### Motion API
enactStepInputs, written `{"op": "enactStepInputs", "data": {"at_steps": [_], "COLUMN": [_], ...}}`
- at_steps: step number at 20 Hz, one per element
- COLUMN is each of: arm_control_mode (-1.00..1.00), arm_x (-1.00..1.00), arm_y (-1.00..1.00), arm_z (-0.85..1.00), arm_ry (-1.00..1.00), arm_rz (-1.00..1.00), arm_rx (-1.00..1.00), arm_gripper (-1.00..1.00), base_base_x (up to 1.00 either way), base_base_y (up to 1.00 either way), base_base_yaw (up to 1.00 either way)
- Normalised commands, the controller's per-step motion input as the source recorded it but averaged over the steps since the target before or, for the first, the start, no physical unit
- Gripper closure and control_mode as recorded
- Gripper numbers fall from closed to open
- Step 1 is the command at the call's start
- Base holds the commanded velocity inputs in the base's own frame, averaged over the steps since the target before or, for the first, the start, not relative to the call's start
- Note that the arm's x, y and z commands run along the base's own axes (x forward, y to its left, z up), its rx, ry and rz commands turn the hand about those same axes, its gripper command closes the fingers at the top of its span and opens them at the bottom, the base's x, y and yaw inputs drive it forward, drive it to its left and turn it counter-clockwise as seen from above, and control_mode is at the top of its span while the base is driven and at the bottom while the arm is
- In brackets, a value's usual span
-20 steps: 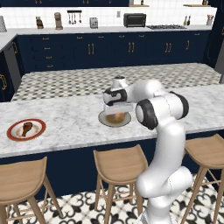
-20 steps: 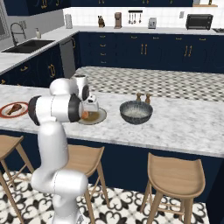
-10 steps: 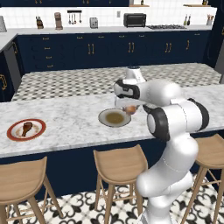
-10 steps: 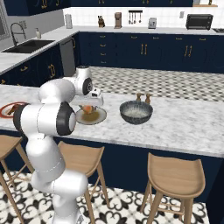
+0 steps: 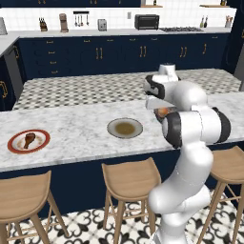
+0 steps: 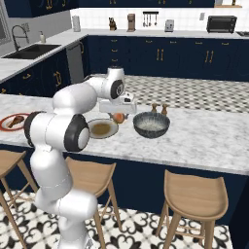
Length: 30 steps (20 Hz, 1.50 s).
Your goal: Pick the chicken drumstick and onion from their plates and place them in the bowl. Then put the bowl in the fridge.
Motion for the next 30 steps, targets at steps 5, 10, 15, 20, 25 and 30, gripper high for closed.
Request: {"op": "enactStepInputs", "data": {"at_steps": [5, 10, 15, 20, 25, 30], "arm_control_mode": [-1.0, -1.0, -1.0, -1.0, -1.0, -1.0], "arm_x": [0.68, 0.9, 0.87, 0.32, -0.01, -0.14], "arm_y": [-0.97, -0.76, -0.4, -0.05, 0.27, 0.18], "arm_z": [0.0, -0.09, -0.41, -0.6, -0.61, -0.76], "arm_ry": [0.04, 0.06, 0.01, -0.01, -0.13, -0.08], "arm_rz": [0.0, 0.0, 0.03, 0.02, 0.0, -0.01], "arm_rx": [0.0, 0.02, 0.0, -0.02, -0.01, 0.01], "arm_gripper": [1.0, 1.0, 1.0, 1.0, 1.0, -1.0], "base_base_x": [0.0, 0.0, 0.0, 0.0, 0.0, 0.0], "base_base_y": [0.0, 0.0, 0.0, 0.0, 0.0, 0.0], "base_base_yaw": [0.0, 0.0, 0.0, 0.0, 0.0, 0.0]}}
